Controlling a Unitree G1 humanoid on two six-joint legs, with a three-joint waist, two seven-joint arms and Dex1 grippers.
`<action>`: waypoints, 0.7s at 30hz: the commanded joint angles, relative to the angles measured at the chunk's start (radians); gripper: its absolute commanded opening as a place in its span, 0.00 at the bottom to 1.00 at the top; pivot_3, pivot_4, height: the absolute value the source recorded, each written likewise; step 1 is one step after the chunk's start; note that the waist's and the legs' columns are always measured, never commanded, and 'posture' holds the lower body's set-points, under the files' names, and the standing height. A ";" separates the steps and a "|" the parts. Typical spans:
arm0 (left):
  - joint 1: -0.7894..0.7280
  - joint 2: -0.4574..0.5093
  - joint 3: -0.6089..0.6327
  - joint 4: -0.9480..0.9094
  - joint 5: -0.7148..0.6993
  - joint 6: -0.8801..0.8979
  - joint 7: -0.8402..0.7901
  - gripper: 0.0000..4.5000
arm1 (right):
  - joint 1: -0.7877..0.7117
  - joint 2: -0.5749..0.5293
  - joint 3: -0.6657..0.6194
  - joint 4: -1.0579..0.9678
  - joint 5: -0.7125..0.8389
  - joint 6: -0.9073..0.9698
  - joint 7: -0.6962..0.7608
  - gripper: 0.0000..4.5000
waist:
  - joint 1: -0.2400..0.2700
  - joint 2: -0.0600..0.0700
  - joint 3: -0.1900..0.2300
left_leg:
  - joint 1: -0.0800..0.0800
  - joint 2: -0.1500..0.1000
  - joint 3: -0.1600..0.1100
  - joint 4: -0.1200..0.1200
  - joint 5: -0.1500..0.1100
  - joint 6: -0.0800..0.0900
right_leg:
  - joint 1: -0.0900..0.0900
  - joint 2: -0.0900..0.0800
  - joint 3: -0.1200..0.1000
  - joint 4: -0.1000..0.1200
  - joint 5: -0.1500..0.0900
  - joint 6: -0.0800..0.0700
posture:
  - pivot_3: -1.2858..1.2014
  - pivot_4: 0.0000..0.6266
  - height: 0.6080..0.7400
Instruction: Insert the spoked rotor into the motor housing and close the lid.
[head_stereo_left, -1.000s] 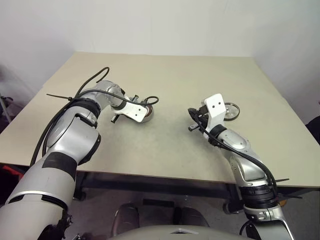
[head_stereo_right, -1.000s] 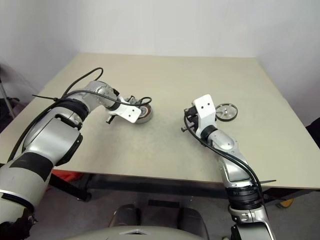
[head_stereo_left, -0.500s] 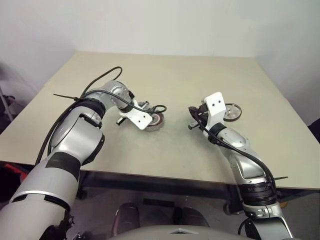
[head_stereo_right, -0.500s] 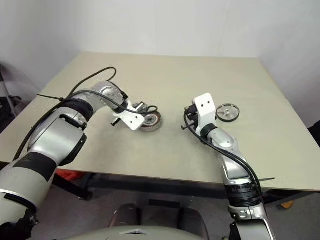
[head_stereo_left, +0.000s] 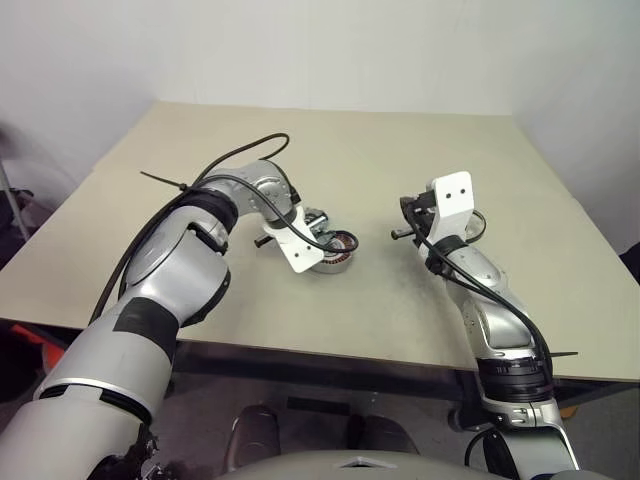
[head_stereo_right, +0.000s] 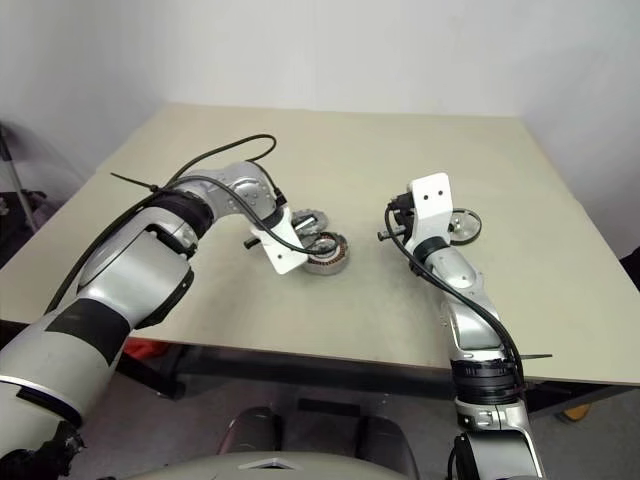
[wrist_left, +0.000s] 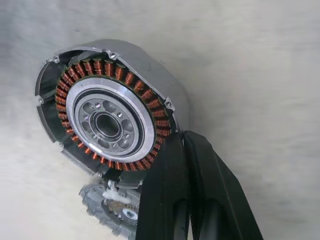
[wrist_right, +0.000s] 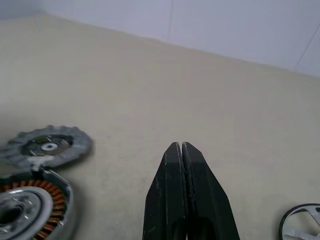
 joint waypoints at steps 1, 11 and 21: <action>-0.072 -0.018 -0.023 -0.010 0.041 0.033 0.119 0.00 | -0.021 0.001 -0.018 -0.037 -0.008 -0.020 -0.015 0.00 | 0.000 0.000 0.000 | 0.000 0.000 0.000 0.000 0.000 0.000 | 0.000 0.000 0.000 0.000 0.000 0.000 | 0.52 0.00 1.00; -0.087 -0.098 -0.079 0.012 0.105 0.038 0.258 0.00 | -0.004 0.007 -0.020 -0.061 -0.010 -0.018 -0.038 0.00 | 0.001 0.000 0.000 | 0.000 0.000 0.000 0.000 0.000 0.000 | 0.000 0.000 0.000 0.000 0.000 0.000 | 0.52 0.00 1.00; -0.087 -0.161 -0.083 0.019 0.101 0.035 0.272 0.00 | 0.030 0.006 -0.027 -0.105 -0.008 -0.006 -0.063 0.00 | 0.000 0.000 0.000 | 0.000 0.000 0.000 0.000 0.000 0.000 | 0.000 0.000 0.000 0.000 0.000 0.000 | 0.52 0.00 1.00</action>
